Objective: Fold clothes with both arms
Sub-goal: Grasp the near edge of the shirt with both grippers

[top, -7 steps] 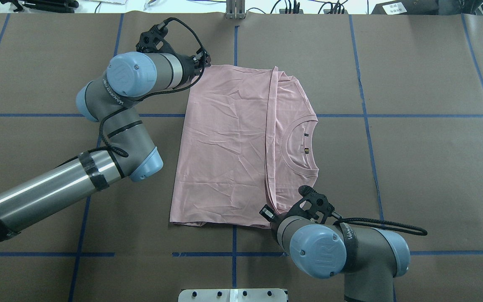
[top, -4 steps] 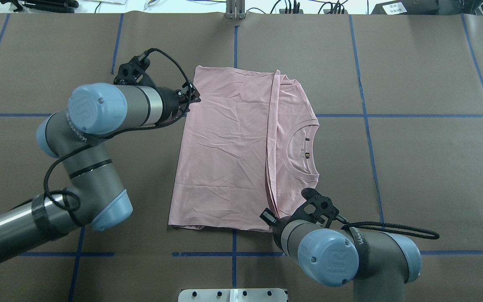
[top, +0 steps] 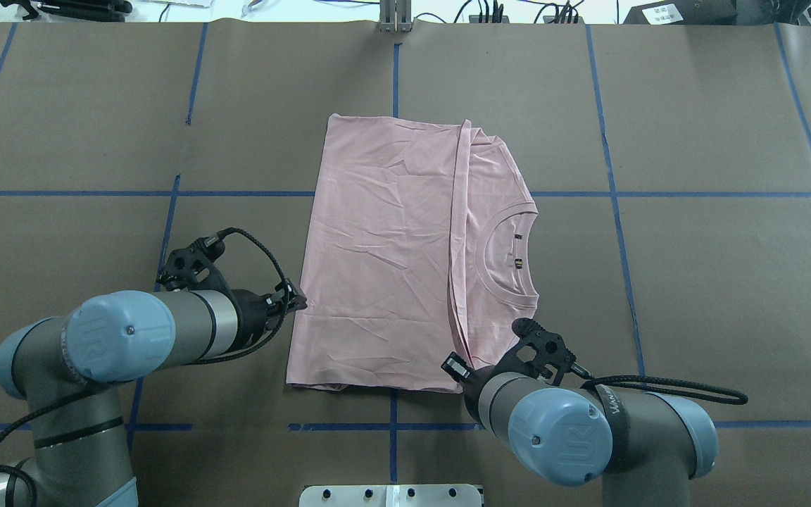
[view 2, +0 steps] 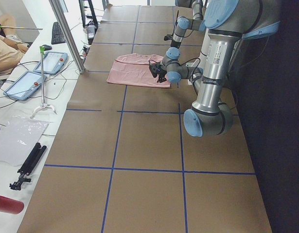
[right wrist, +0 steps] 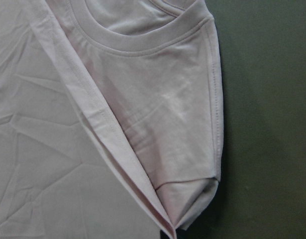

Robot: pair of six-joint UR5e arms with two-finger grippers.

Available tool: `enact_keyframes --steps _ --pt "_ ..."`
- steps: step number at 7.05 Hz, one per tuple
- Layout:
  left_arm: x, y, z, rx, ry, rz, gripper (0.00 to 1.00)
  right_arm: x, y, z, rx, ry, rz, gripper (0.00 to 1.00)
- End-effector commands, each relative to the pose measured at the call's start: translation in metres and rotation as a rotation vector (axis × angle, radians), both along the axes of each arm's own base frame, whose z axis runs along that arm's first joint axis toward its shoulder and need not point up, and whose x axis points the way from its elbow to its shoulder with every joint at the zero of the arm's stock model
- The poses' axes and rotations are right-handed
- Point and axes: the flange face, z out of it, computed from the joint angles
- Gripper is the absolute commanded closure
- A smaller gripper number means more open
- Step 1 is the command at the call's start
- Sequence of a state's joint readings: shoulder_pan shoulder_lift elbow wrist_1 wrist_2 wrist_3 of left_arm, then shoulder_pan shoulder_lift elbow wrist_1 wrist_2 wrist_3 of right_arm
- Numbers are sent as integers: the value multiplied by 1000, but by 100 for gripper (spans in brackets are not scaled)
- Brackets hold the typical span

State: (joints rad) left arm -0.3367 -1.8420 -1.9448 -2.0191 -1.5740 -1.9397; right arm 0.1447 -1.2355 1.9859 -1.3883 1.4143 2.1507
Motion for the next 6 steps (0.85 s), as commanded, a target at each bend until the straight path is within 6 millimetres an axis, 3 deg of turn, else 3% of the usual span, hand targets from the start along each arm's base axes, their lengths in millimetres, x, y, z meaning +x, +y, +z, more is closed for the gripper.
enact_keyframes --steps 1,6 --pt "20 38 11 -51 -34 55 42 2 2 -3 1 -7 -4 100" --pt "40 57 19 -55 -54 96 44 1 5 -3 1 -7 -8 100"
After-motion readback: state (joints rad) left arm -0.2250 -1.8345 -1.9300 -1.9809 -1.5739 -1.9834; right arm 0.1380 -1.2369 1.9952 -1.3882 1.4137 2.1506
